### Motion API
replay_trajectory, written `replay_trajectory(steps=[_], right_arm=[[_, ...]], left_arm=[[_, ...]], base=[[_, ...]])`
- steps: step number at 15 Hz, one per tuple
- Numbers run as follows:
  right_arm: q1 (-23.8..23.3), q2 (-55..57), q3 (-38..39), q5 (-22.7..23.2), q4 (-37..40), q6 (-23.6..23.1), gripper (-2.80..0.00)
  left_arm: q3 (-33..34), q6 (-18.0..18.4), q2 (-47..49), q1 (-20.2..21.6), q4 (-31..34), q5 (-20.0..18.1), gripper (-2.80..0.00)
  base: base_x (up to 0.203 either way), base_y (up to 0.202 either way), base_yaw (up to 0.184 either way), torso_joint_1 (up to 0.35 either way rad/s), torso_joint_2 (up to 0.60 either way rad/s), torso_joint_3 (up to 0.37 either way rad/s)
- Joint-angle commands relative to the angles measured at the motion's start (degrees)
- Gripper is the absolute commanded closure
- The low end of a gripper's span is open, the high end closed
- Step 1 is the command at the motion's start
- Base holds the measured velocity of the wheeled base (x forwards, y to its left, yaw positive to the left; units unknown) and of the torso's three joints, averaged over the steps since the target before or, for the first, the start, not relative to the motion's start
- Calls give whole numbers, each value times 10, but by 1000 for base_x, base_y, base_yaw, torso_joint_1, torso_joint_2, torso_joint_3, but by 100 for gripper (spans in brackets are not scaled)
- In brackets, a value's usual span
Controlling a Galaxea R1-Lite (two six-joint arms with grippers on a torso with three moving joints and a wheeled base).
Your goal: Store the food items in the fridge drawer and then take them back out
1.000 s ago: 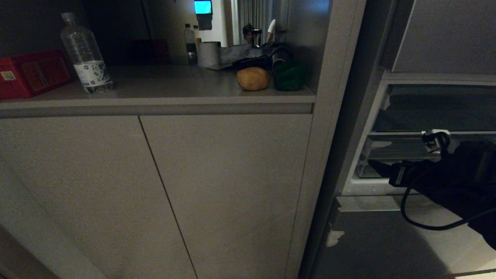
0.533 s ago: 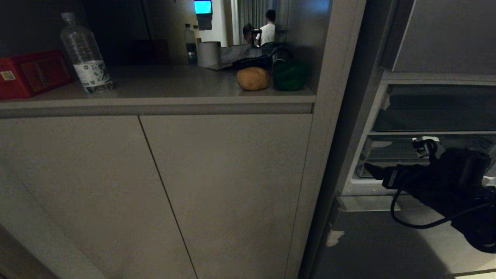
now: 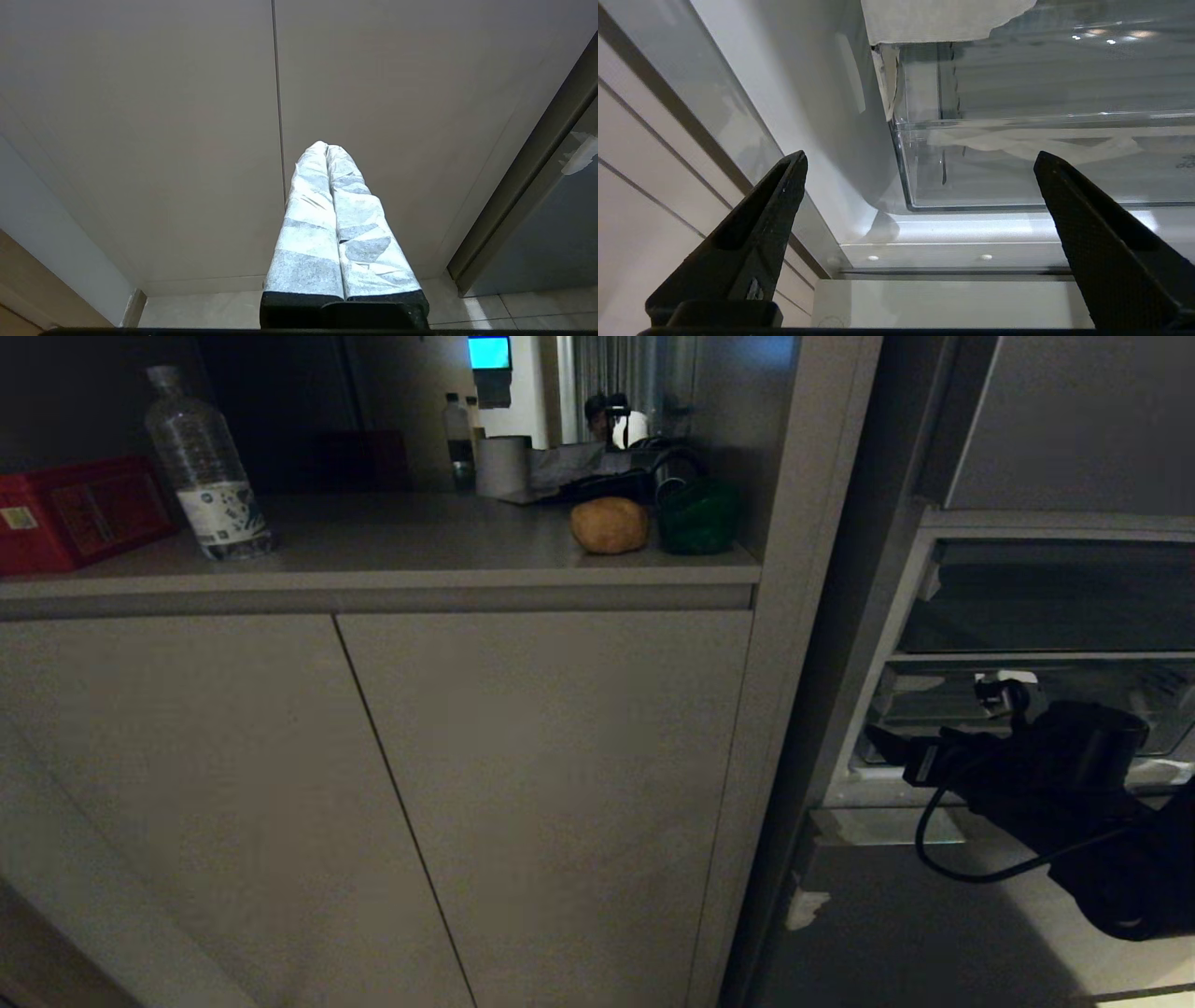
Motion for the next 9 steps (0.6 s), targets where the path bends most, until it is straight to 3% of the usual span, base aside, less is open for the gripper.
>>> replay_trajectory(steps=[1,9], right_arm=[[0,2,-5,1,-4,1,-280],[-1,-5,-14,-9,-6,-3,-280]], left_arm=[[0,0,0,0,0,0,0],[0,0,0,0,0,0,0]], base=[[0,0,0,0,0,0],[0,0,0,0,0,0]])
